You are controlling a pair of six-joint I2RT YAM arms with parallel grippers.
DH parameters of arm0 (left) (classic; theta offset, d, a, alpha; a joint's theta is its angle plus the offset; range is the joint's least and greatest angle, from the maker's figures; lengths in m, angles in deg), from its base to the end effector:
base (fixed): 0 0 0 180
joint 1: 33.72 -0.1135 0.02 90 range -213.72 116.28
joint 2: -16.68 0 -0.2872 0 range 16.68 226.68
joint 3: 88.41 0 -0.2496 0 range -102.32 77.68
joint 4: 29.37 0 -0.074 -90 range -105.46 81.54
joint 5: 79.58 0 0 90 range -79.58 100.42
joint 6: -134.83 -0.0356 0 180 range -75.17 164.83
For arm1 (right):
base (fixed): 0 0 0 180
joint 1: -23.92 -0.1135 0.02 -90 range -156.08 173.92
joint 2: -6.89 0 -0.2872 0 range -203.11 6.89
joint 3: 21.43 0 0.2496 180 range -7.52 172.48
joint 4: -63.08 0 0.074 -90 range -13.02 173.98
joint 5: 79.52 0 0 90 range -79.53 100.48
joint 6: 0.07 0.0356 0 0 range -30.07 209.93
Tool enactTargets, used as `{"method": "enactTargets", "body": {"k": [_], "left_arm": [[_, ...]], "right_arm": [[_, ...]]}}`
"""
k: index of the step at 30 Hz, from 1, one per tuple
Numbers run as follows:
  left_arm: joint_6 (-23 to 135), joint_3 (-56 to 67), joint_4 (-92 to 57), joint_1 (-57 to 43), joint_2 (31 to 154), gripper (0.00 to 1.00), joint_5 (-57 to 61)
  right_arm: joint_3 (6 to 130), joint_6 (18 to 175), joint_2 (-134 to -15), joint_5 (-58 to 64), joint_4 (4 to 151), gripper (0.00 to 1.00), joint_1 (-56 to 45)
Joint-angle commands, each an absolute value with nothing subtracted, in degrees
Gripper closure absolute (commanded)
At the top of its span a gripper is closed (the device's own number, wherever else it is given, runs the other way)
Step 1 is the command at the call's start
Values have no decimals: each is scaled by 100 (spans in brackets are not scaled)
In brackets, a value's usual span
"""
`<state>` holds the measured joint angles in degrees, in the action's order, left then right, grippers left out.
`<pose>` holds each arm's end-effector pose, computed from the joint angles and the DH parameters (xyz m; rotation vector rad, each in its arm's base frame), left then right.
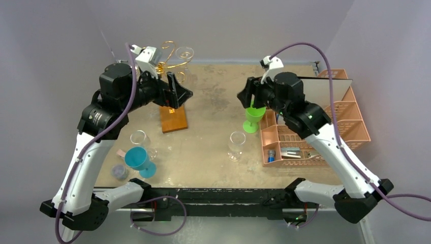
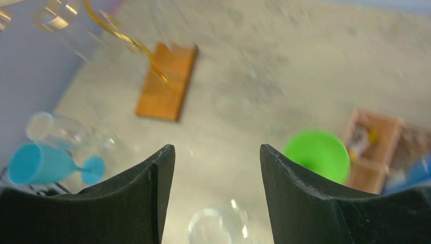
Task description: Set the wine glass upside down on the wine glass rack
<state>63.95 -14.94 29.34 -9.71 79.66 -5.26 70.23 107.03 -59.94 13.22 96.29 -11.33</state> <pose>0.1559 -0.0800 0.5130 0.2790 1.8761 -0.7720 0.1985 0.1382 0.4664 -0.2415 1.7419 0.6320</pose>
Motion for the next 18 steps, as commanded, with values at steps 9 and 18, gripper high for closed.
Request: {"method": "enactTargets", "body": {"k": [9, 18], "left_arm": [[7101, -762, 2835, 118, 8282, 11, -552], [7705, -1243, 3386, 1336, 9823, 27, 626]], "right_arm": [[7700, 11621, -6209, 1732, 14660, 35, -1133], [7206, 12220, -6111, 2031, 14102, 39, -1137]]}}
